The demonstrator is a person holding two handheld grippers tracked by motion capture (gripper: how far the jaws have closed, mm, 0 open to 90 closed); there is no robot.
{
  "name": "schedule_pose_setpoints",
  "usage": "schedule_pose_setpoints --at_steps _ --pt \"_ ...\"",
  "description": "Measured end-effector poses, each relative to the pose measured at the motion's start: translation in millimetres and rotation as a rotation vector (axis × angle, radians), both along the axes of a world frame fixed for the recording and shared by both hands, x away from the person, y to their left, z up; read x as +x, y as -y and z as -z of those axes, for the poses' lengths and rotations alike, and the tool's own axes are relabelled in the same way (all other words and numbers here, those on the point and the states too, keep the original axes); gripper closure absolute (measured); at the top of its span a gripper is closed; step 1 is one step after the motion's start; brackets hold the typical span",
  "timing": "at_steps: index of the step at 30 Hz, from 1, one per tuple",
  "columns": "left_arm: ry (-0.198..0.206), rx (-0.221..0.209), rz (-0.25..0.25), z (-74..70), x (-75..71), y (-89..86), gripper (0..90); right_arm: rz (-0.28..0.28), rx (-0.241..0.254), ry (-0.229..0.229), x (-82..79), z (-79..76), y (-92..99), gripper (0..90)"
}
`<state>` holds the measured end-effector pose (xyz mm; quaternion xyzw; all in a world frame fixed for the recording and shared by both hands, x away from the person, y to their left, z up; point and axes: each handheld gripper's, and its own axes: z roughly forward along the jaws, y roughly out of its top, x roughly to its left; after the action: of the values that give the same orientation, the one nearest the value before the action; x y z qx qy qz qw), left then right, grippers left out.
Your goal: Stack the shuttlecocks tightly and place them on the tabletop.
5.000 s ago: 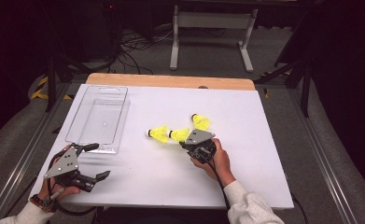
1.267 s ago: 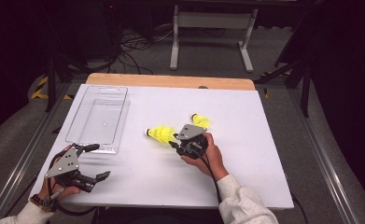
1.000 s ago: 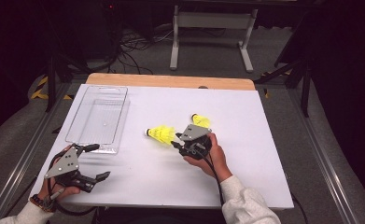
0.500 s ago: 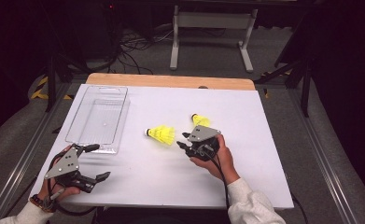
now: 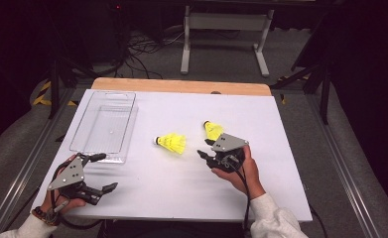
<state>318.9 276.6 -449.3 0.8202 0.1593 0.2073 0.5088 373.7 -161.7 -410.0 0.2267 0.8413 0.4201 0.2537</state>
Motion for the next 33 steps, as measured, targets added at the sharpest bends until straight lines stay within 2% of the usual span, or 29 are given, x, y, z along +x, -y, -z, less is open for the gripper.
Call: schedule_pose_setpoints --at_steps 8,16,18,20,21,29,31,33 --pt "-0.002 0.001 0.004 0.0 -1.4 0.0 5.4 0.051 -0.009 0.021 -2.2 -0.7 12.0 46.1" --pt "-0.005 -0.001 0.004 0.8 -0.6 0.9 5.4 0.092 0.004 0.017 1.1 2.4 18.5 38.1" --pt "-0.006 -0.001 0.004 0.8 -0.6 1.0 5.4 0.104 0.01 0.008 3.9 4.3 19.9 33.2" --pt "-0.006 -0.001 0.004 0.9 -0.7 1.0 5.4 0.135 0.013 0.008 6.2 7.5 19.6 23.8" --pt "-0.006 0.0 0.005 0.8 -0.7 1.0 5.4 0.142 0.011 0.003 7.7 9.5 19.2 22.8" --pt "-0.006 -0.001 0.004 1.0 -0.4 1.2 5.4 0.159 -0.006 -0.046 22.0 26.4 14.6 21.0" --pt "-0.008 0.003 0.005 1.1 0.5 1.3 5.4 0.16 0.012 -0.069 26.6 30.3 12.8 21.1" --pt "-0.008 -0.001 0.006 1.8 1.7 2.2 5.4 0.17 -0.004 -0.065 32.0 34.5 9.2 23.2"
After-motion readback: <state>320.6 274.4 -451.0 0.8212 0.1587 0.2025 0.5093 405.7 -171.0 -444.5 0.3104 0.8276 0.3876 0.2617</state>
